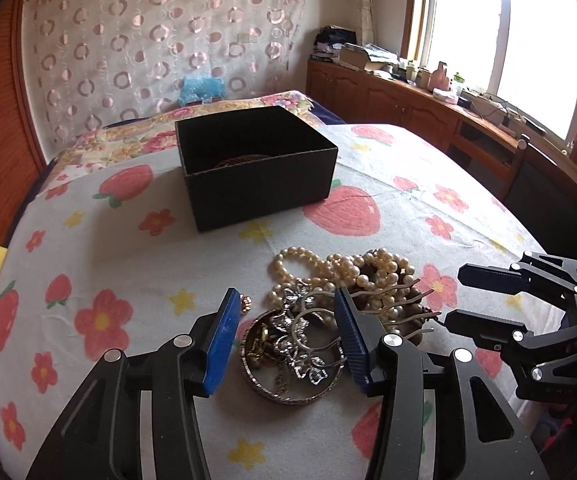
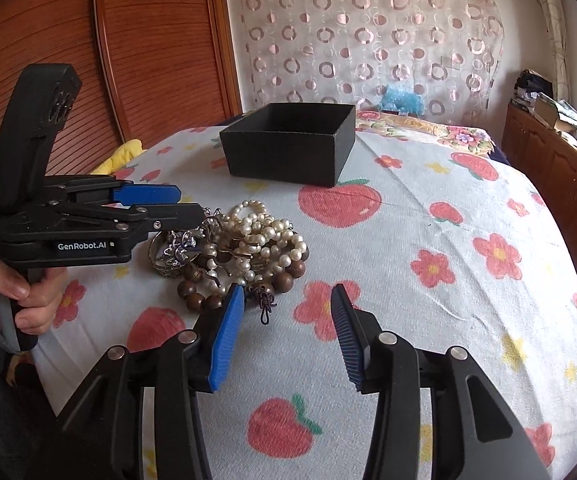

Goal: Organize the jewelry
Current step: 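Reach the left tool to the silver hairpins and close on them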

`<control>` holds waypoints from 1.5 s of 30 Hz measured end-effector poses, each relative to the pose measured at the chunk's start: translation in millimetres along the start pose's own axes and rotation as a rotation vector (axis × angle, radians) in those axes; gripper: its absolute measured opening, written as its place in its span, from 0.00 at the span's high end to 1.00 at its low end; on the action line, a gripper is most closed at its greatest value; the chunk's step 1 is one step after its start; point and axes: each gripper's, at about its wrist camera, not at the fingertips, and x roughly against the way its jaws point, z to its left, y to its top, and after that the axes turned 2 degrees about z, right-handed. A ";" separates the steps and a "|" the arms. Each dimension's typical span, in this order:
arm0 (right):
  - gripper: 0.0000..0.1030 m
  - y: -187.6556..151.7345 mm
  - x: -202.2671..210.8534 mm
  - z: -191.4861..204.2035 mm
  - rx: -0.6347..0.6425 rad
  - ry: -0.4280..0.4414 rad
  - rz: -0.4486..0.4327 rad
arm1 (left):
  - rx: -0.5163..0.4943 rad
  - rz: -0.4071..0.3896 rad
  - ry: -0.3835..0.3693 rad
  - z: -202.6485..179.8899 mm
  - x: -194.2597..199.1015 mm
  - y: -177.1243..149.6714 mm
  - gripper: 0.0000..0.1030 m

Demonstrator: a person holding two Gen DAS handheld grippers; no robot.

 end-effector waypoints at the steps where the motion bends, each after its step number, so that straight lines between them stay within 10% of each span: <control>1: 0.54 -0.6 0.3 0.6 0.004 -0.001 -0.001 | -0.001 0.003 -0.002 -1.0 -1.6 0.4 0.55; 14: 0.54 -1.6 -0.3 1.4 0.012 0.006 0.007 | 0.001 0.040 -0.068 -1.5 -18.8 6.1 0.53; 28: 0.54 -2.1 -4.1 2.8 0.016 0.010 0.022 | 0.036 0.024 -0.105 7.2 -2.9 5.2 0.98; 45: 0.54 -1.9 -4.3 2.8 0.017 0.009 0.022 | 0.055 -0.045 -0.085 8.4 28.3 3.2 1.00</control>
